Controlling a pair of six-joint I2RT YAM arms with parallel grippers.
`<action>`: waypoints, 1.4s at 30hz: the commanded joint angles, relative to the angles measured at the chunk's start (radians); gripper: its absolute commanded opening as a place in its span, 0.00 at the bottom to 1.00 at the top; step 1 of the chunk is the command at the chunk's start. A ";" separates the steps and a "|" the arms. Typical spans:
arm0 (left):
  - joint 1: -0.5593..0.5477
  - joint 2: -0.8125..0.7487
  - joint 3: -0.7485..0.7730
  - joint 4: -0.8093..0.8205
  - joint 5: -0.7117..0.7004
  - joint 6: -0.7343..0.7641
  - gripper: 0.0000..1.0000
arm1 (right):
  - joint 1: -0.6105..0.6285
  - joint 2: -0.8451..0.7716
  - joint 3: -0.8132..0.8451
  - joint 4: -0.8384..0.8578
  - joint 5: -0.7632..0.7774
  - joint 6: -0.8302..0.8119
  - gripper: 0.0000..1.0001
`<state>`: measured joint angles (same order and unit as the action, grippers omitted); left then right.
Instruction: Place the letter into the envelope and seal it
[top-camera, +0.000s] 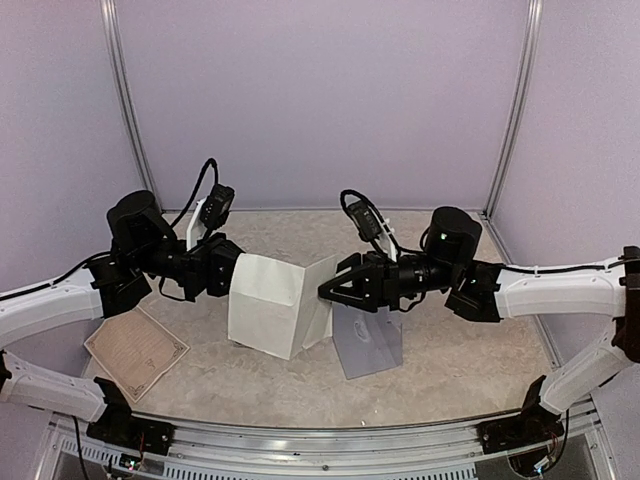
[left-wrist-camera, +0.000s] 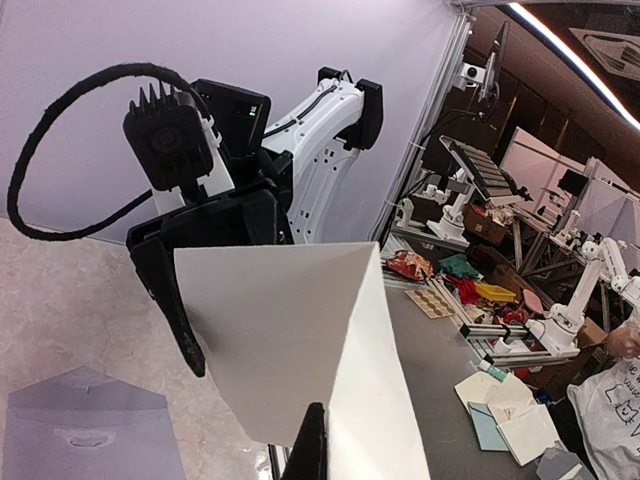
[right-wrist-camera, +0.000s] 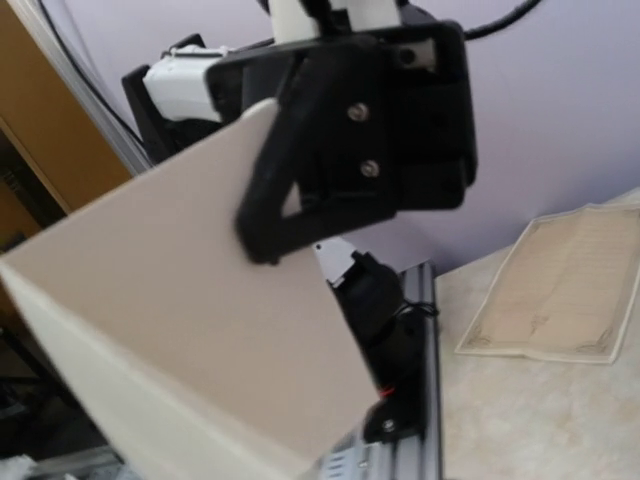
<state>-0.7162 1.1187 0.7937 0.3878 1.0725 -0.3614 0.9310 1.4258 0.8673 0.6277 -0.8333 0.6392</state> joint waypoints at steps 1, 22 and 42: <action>-0.001 -0.011 0.036 0.004 -0.004 0.009 0.00 | 0.008 -0.042 -0.018 0.009 0.007 -0.014 0.37; 0.211 -0.139 -0.001 -0.078 -0.446 0.030 0.68 | 0.007 -0.299 -0.078 -0.293 0.298 -0.127 0.00; -0.010 0.019 0.024 -0.106 -0.351 0.076 0.78 | 0.009 -0.268 -0.051 -0.358 0.425 -0.126 0.00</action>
<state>-0.6895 1.0901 0.7929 0.2863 0.6353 -0.2996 0.9314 1.1378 0.7879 0.2291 -0.4252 0.4995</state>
